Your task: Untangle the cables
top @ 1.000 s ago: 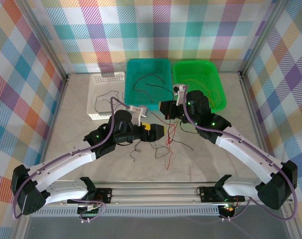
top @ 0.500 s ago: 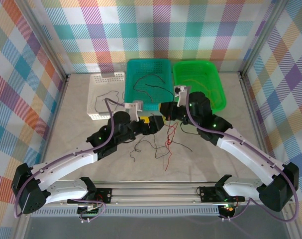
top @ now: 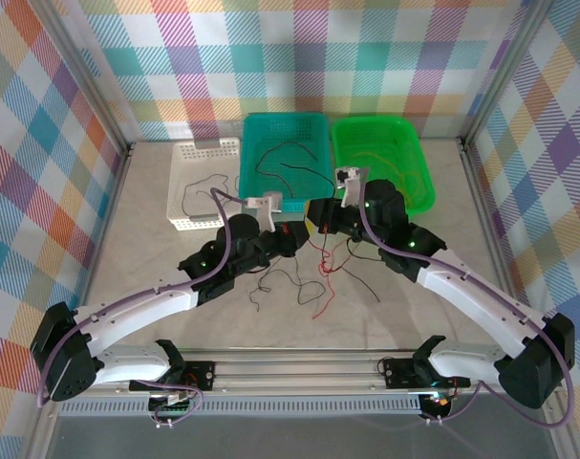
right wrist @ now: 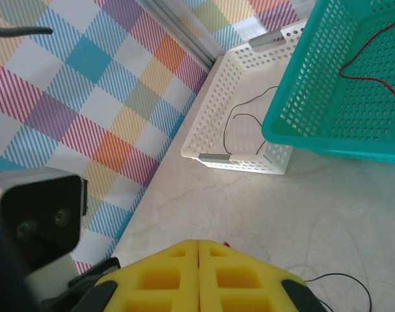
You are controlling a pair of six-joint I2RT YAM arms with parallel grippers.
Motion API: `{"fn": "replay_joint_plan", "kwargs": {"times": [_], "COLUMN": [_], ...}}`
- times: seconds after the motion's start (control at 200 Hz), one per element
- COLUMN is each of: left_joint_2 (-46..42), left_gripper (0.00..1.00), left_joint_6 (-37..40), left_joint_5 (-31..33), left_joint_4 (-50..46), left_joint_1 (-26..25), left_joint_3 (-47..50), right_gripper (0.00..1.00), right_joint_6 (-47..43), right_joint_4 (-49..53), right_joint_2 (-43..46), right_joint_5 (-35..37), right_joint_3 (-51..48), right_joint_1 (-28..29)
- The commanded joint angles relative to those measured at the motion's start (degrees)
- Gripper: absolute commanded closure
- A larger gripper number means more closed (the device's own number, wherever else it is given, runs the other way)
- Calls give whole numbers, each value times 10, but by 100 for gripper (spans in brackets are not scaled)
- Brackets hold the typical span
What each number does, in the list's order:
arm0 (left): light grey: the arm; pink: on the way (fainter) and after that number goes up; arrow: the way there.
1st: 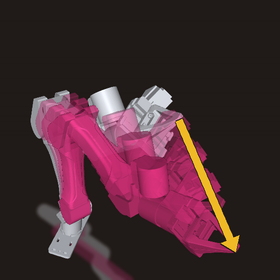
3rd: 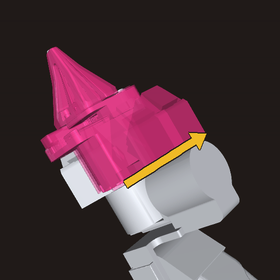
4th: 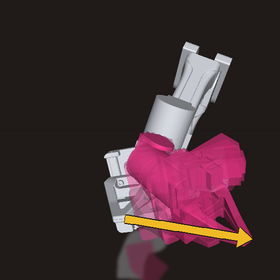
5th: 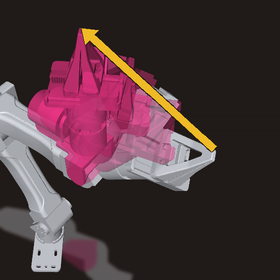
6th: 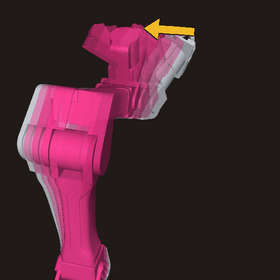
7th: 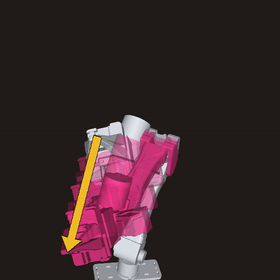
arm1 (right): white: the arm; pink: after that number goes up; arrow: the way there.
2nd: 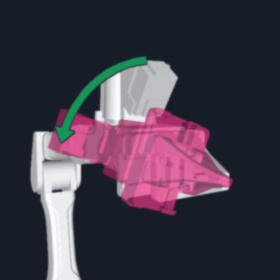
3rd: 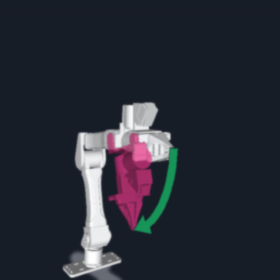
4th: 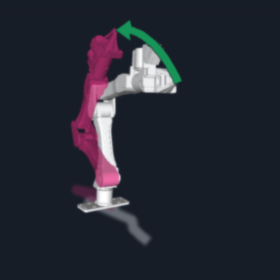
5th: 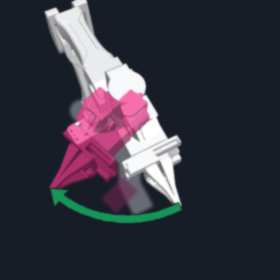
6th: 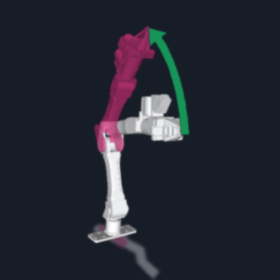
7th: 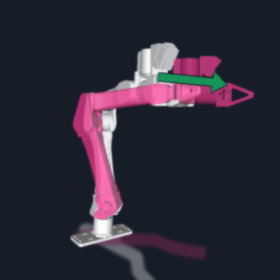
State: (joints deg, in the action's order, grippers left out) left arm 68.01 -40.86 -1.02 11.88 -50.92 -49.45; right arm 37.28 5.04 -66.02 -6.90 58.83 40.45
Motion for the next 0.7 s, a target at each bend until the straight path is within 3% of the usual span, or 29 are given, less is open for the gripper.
{"fn": "replay_joint_plan", "kwargs": {"times": [0.0,0.125,0.28,0.405,0.53,0.695], "left_joint_2": [-58,-162,-272,-319,-340,-325], "left_gripper": [100,100,100,100,100,100], "left_joint_6": [30,61,106,143,179,224], "left_joint_5": [31,25,29,52,90,125], "left_joint_4": [-30,-131,-294,-405,-463,-487], "left_joint_1": [4,41,80,99,106,107], "left_joint_3": [-21,-25,-60,-106,-163,-237], "right_gripper": [100,100,100,100,100,100], "right_joint_6": [1,11,62,92,104,104], "right_joint_4": [20,63,78,75,76,69], "right_joint_2": [44,88,104,90,66,27], "right_joint_5": [68,142,101,78,85,99], "right_joint_3": [-13,-68,-147,-191,-221,-243], "right_joint_1": [0,-75,-236,-323,-366,-377]}}
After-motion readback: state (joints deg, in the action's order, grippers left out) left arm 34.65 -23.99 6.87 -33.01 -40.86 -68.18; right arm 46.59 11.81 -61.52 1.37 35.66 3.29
